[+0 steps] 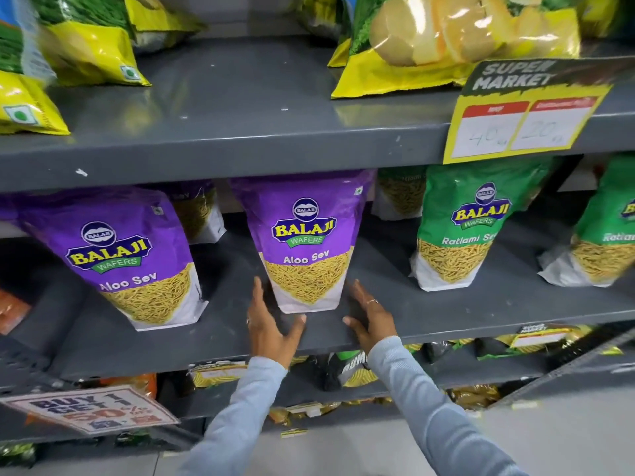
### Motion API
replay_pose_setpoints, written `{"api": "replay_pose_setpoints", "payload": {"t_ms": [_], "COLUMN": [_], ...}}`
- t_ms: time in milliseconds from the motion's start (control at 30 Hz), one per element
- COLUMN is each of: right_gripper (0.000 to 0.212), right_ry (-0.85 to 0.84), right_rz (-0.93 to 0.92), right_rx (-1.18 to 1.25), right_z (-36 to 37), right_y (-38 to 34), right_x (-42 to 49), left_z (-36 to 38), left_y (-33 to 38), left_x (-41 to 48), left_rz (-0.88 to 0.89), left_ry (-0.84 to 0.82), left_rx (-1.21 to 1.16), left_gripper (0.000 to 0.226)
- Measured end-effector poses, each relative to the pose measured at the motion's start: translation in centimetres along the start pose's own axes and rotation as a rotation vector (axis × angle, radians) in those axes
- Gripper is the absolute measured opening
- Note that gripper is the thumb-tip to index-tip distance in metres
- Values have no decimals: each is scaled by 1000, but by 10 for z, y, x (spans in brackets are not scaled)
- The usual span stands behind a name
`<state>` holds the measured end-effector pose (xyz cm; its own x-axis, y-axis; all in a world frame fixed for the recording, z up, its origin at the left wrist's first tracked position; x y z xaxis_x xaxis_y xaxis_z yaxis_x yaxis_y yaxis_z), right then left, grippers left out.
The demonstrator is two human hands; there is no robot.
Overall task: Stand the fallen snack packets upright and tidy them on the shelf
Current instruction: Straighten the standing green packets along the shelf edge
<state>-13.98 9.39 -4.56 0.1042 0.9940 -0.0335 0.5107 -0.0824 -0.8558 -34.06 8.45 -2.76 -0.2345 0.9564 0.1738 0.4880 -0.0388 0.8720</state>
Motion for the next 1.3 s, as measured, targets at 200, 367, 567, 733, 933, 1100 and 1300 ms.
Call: {"api": "replay_pose_setpoints", "payload": {"t_ms": [200, 367, 567, 733, 933, 1100, 1300], "right_gripper": [25, 48, 94, 68, 59, 60, 61], "right_ry": [413, 461, 139, -16, -50, -54, -59], "right_rz": [69, 157, 110, 145, 91, 111, 150], "right_rx": [436, 480, 271, 53, -94, -121, -168], "right_z": [-101, -186, -213, -213, -219, -216, -215], "right_y": [58, 118, 128, 137, 127, 130, 128], "right_x": [-22, 11, 74, 89, 73, 64, 61], "left_z": [40, 125, 222, 241, 235, 229, 226], "left_y": [49, 97, 110, 113, 113, 116, 121], "left_x": [-60, -73, -20, -6, -15, -22, -24], "left_rz": [281, 335, -21, -104, -107, -93, -90], "left_ry": [149, -29, -262, -281, -263, -241, -238], "left_rx": [68, 8, 46, 164, 137, 163, 191], "left_gripper": [85, 77, 92, 76, 68, 64, 62]}}
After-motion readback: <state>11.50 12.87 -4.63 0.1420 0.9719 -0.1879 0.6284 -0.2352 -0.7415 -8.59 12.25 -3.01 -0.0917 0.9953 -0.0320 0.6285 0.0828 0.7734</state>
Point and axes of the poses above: each hand's wrist, its own x-axis towards the middle knuckle, its own z-axis out of the palm, y = z × x, the point moved 7 cm from there along x, towards the middle knuckle, and after that the axes turned 2 degrees about x, right-handed, at the moved point
